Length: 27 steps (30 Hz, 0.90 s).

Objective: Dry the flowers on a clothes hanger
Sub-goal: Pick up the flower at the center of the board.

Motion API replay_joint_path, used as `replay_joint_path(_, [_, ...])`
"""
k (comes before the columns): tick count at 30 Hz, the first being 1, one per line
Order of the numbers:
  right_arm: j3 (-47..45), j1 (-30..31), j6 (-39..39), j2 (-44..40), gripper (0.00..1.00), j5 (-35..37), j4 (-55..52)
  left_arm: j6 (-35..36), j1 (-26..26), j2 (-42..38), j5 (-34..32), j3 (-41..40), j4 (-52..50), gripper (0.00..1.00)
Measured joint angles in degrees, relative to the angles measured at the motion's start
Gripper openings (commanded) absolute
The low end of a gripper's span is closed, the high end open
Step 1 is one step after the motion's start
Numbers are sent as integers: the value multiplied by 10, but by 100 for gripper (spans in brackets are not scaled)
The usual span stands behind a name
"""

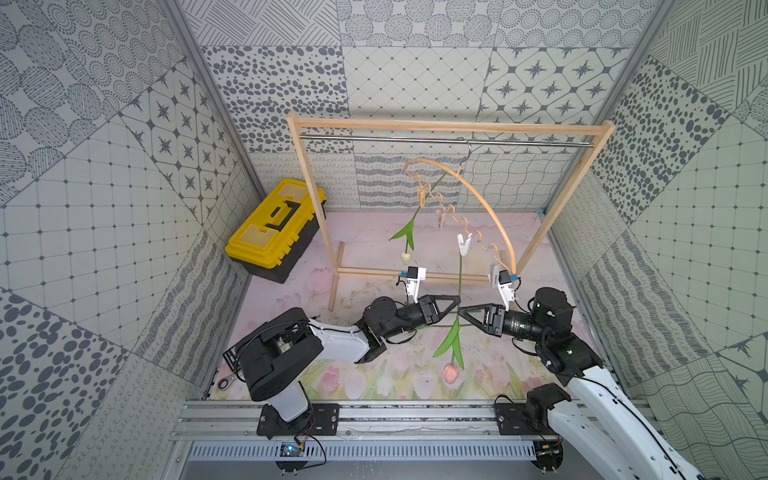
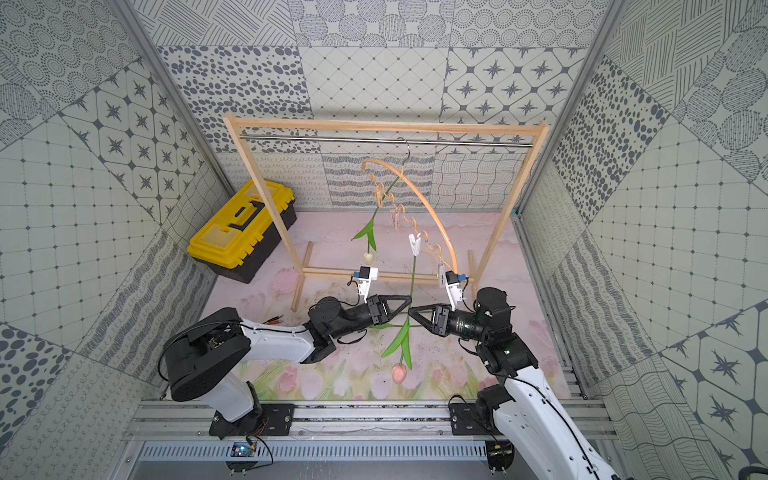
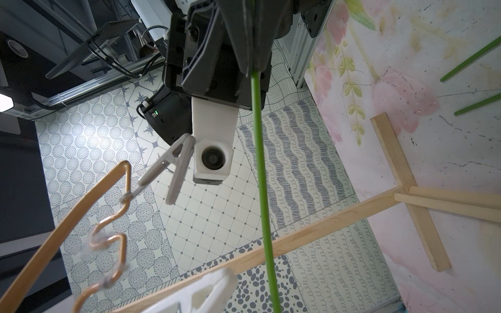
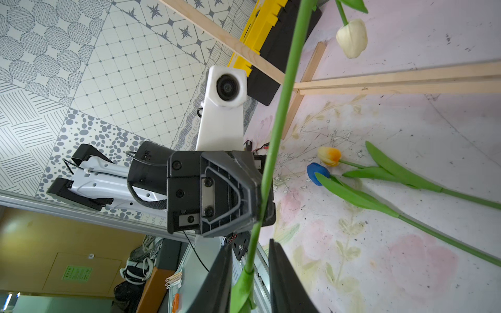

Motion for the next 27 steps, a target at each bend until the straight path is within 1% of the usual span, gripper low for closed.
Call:
replay_joint_path(6, [6, 14, -4, 18, 18, 0, 3, 0, 0, 0, 0, 0, 2, 0])
replay_joint_path(12, [7, 23, -5, 26, 16, 5, 3, 0, 0, 0, 1, 0, 4, 0])
replay_joint_path(18, [7, 24, -7, 26, 20, 21, 3, 0, 0, 0, 4, 0, 5, 0])
replay_joint_path(24, [13, 24, -10, 28, 19, 37, -2, 0, 0, 0, 7, 0, 4, 0])
replay_joint_path(27, [25, 24, -19, 29, 17, 44, -14, 0, 0, 0, 6, 0, 10, 0])
